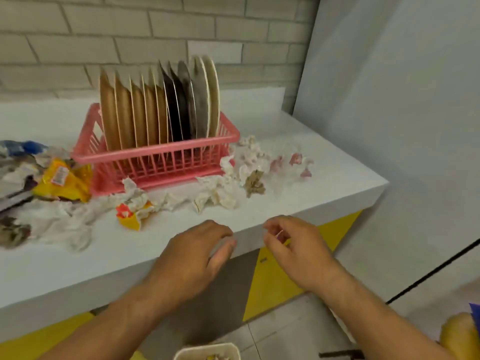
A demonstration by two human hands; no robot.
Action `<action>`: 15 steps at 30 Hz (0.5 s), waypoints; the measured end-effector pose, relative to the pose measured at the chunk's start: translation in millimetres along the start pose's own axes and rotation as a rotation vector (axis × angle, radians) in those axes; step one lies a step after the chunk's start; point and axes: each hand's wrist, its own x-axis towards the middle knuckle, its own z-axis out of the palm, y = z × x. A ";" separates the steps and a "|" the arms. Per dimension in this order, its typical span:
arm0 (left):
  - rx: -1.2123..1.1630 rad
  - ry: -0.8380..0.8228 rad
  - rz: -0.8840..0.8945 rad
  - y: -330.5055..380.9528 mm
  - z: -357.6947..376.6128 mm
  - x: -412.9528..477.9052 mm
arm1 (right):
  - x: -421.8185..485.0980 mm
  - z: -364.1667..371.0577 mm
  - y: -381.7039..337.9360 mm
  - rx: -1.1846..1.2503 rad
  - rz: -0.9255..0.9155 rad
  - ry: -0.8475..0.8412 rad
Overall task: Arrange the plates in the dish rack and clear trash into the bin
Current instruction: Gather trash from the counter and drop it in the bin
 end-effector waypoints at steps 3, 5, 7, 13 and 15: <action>0.025 0.071 0.014 8.8 -27.5 34.6 | 26.0 -33.6 -15.6 0.007 -0.010 0.058; 0.047 0.091 0.020 13.0 -35.5 61.0 | 43.2 -50.9 -14.5 -0.005 -0.019 0.087; 0.059 0.105 0.021 14.8 -36.4 87.8 | 61.6 -64.6 -7.2 -0.028 -0.031 0.100; 0.147 0.122 -0.053 14.5 -15.3 166.6 | 133.8 -104.9 34.0 -0.056 -0.057 0.121; 0.162 0.118 -0.084 13.5 -5.8 192.8 | 160.2 -117.7 49.3 -0.044 -0.060 0.154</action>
